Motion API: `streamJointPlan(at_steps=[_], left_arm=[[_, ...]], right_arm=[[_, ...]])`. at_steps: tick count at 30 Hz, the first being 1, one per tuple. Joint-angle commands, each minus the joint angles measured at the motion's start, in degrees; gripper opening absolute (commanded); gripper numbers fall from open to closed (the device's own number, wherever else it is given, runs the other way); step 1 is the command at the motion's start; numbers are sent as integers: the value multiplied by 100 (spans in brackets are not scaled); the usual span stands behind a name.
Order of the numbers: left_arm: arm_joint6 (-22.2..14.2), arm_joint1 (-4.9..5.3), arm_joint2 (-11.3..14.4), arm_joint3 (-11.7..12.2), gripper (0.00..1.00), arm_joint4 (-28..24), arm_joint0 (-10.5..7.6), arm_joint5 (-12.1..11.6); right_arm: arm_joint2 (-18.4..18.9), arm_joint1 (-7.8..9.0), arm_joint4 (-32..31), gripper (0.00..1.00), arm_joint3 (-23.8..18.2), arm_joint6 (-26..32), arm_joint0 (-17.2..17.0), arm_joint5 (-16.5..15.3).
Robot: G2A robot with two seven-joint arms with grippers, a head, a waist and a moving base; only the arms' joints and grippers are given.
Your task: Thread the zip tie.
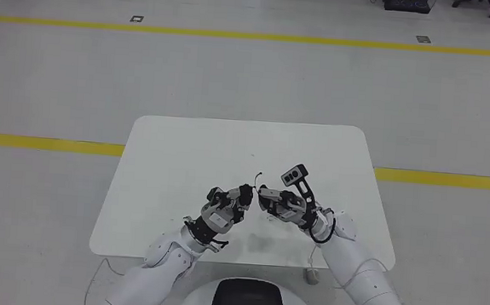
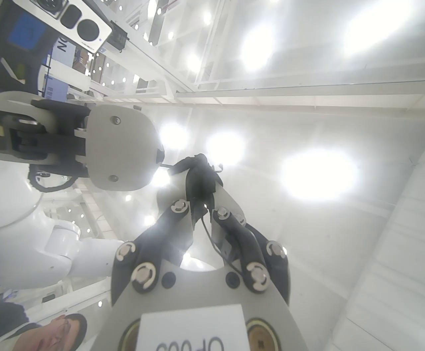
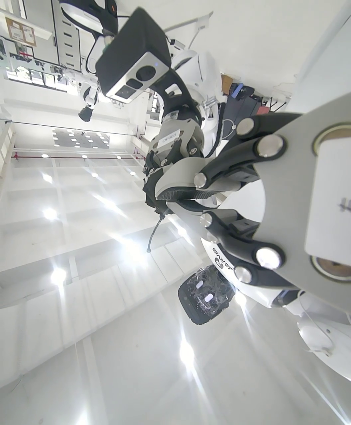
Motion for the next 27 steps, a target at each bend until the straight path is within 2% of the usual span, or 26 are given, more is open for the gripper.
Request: streamJointPlan(at_steps=[1, 27], left_arm=[[0, 0, 0, 0, 0, 0, 0, 0], [0, 0, 0, 0, 0, 0, 0, 0]], right_arm=[[-4, 0, 1, 0, 12, 0, 3, 0], [-47, -19, -3, 0, 162, 0, 58, 0]])
